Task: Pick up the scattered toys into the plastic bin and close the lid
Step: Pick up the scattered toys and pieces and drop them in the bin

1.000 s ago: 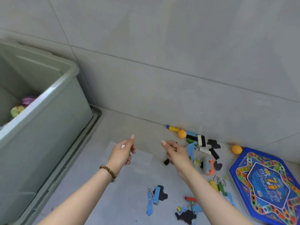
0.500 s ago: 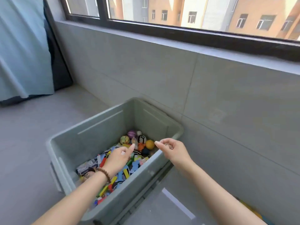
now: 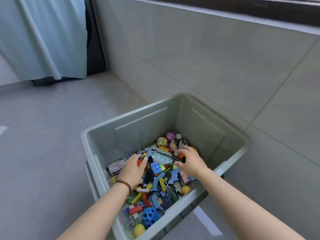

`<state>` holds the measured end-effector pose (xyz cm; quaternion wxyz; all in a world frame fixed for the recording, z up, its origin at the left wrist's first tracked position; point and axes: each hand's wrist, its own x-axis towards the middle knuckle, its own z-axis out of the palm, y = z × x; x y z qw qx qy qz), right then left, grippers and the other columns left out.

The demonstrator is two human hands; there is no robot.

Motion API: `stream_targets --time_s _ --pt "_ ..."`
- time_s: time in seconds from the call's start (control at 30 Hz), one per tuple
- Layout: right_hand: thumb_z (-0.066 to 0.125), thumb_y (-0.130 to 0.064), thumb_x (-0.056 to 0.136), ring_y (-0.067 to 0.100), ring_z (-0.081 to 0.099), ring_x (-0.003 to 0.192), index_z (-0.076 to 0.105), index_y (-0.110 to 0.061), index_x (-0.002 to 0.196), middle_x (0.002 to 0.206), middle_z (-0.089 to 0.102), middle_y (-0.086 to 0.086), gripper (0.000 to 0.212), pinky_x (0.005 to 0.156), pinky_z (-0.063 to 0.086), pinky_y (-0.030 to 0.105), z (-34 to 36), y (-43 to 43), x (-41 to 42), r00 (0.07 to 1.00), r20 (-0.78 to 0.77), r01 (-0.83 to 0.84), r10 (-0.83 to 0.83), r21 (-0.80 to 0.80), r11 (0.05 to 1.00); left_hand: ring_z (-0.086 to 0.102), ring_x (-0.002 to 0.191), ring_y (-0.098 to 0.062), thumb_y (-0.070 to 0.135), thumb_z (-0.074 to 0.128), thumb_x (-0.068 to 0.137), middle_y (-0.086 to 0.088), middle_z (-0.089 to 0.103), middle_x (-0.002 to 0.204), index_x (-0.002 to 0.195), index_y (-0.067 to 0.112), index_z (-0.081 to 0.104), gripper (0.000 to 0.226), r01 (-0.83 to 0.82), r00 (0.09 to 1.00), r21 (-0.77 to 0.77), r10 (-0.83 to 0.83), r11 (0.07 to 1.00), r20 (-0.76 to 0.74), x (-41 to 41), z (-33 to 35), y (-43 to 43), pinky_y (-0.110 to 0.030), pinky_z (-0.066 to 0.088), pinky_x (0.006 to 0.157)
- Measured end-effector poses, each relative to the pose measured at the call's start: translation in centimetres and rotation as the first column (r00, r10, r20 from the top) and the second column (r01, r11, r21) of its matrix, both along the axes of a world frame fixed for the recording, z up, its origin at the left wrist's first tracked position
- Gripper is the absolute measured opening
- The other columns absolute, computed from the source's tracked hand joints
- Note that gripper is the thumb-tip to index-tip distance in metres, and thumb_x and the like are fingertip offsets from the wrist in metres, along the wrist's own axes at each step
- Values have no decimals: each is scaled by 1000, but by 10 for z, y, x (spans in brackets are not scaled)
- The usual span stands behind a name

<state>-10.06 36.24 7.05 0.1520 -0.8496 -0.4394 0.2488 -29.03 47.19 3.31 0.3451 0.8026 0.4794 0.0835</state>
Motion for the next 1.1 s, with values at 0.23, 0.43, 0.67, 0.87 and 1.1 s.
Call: stream_targets --time_s 0.23,0.43,0.67,0.87,1.1 --pt "55 -41 90 18 16 145 41 -25 139 157 18 -3 53 117 19 35 35 -43 3 981 192 -42 34 38 998 31 138 -21 54 28 95 -2 36 149 144 18 34 61 173 964 97 -148 980 -219 -8 19 -19 -36 26 115" --pt "57 -39 90 15 19 143 39 -26 139 158 10 -9 54 112 29 33 73 -171 30 964 147 211 -222 83 974 28 139 -17 47 34 97 0 37 148 143 19 35 54 277 961 149 -277 949 -17 14 86 -70 -32 25 114" --pt "58 -40 89 15 18 144 37 -27 140 158 7 -9 57 113 27 32 99 -354 42 844 134 516 -519 62 854 39 131 -16 68 22 75 0 49 138 136 15 45 84 469 869 216 -491 857 60 66 142 -174 -26 28 110" --pt "57 -44 89 15 16 145 33 -27 143 158 8 -7 62 113 25 32 101 -486 30 738 109 668 -666 27 744 29 139 -14 45 40 96 2 38 147 143 18 36 54 650 749 268 -660 711 -64 119 135 -277 -27 24 114" --pt "60 -43 87 17 16 145 32 -23 144 158 9 -2 67 114 22 29 38 -584 10 629 -12 777 -778 -16 629 29 139 -17 47 39 96 0 35 150 145 15 31 59 781 625 201 -750 592 -218 154 82 -382 -29 25 114"
